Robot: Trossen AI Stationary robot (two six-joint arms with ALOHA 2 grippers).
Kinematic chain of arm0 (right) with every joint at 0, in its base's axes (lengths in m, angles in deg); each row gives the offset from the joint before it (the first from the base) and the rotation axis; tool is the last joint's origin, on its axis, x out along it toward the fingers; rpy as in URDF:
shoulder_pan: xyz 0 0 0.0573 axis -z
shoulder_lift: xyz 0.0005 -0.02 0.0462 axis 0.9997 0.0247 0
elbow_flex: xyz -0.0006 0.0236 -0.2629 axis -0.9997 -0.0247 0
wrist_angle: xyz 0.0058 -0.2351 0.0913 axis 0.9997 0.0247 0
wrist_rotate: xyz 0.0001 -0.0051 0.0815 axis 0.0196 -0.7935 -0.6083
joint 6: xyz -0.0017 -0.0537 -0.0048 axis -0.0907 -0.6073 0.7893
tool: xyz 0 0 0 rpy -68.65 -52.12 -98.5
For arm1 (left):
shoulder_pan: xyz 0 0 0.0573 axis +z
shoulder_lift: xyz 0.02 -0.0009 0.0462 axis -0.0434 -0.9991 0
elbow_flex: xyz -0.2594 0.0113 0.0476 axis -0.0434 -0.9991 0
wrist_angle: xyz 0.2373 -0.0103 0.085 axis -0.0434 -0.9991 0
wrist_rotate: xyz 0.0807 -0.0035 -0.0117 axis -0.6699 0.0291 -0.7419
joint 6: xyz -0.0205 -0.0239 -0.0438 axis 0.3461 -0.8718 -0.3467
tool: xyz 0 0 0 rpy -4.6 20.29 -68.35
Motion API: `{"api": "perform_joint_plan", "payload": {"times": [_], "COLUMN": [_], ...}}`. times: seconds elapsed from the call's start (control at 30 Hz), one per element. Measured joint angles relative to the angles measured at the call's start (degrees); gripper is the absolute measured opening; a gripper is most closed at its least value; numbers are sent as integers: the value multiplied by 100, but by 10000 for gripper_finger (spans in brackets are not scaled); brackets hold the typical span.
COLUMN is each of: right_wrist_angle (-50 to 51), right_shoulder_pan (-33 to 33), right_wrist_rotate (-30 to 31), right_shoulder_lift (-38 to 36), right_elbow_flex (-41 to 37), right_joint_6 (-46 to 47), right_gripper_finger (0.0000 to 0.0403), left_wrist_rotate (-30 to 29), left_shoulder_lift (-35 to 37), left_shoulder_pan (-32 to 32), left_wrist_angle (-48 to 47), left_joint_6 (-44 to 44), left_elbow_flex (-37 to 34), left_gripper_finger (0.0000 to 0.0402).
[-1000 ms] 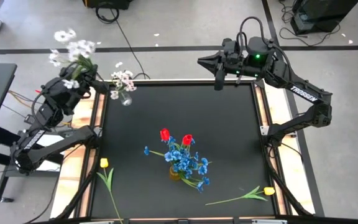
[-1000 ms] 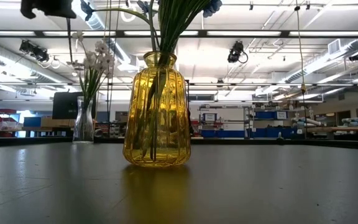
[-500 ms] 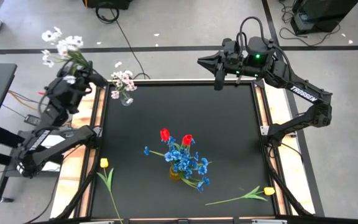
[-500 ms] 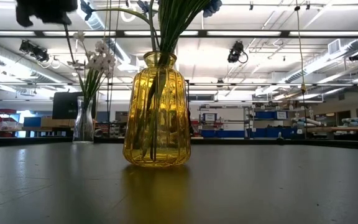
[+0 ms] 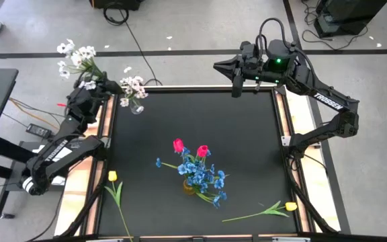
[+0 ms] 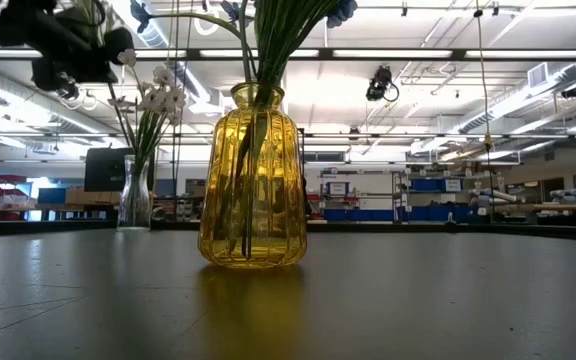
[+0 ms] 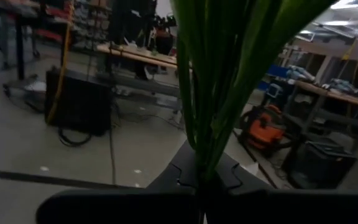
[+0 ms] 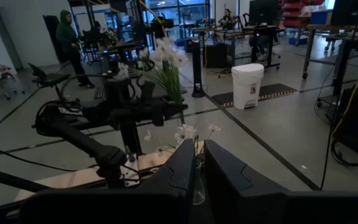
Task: Sort flowers into vase by color
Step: Put the white flowers into the transparent vase
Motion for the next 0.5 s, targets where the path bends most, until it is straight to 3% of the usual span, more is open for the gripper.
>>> {"api": "perform_joint_plan", "payload": {"times": [0.5], "right_wrist_angle": [0], "right_shoulder_pan": [0], "right_wrist_rotate": [0], "right_shoulder_lift": [0], "right_elbow_flex": [0], "right_joint_6": [0], "right_gripper_finger": [43], "left_wrist_rotate": [231], "left_shoulder_lift": [-91], "left_shoulder_pan": [-2], "left_wrist_angle": [306], "left_joint_6": [-221], "left_elbow_flex": [-727], "left_gripper_finger": [7]}}
